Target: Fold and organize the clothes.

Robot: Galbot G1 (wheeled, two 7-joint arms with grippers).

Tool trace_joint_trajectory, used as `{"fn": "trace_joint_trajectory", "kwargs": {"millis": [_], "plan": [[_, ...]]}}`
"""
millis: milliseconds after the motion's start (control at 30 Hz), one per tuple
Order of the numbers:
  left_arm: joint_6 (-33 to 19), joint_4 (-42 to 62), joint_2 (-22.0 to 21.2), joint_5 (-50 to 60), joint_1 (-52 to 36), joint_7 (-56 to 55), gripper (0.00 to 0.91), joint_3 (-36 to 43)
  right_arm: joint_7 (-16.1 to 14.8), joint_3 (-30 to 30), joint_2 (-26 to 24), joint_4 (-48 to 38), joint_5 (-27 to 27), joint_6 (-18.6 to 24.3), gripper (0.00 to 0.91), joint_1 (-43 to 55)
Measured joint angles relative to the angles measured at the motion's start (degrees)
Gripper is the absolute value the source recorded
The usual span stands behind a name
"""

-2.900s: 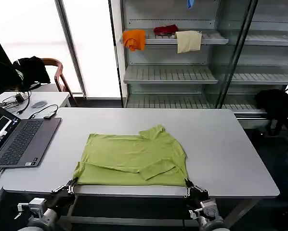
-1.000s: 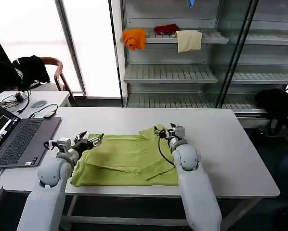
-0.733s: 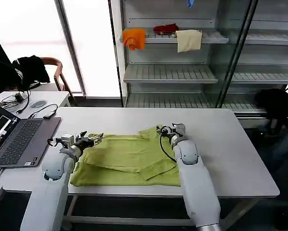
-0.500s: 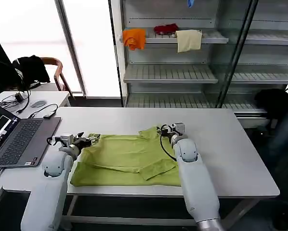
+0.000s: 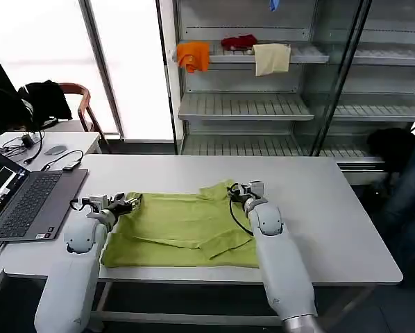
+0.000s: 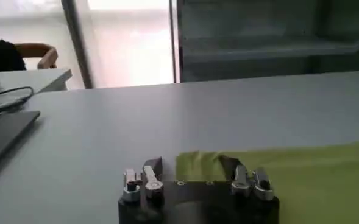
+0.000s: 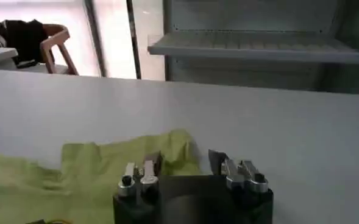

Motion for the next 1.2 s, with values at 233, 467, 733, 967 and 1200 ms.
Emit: {"fn": "trace_joint_trajectory", "kwargs": {"millis": [233, 467, 733, 967, 1200], "plan": [[0.08, -1.10, -0.12, 0.25, 0.72, 0.39, 0.020, 0.27, -0.31, -0.90, 0.00, 1.39, 1.11, -0.02, 0.000, -0.80], [0.09, -2.99, -0.08, -0.09, 1.70, 0.39, 0.020, 0.34, 0.32, -1.84, 0.00, 4.33, 3.65, -0.03, 0.000, -1.90], [0.45, -7.46, 0.92, -2.18, 3.13, -0.10, 0.020, -0.53, 1.47, -3.40, 0.00, 9.50, 7.35, -0.15, 0.000, -3.79], [0.50, -12.55, 1.85, -4.39, 5.47, -0.06, 0.030, -1.66, 1.86, -3.95, 0.00, 15.24, 9.17, -0.20, 0.000, -6.64], [0.48, -17.97, 1.90, -6.92, 9.80, 0.60, 0.030, -3.56, 1.73, -4.02, 0.00, 21.66, 9.94, -0.20, 0.000, -12.11]]}}
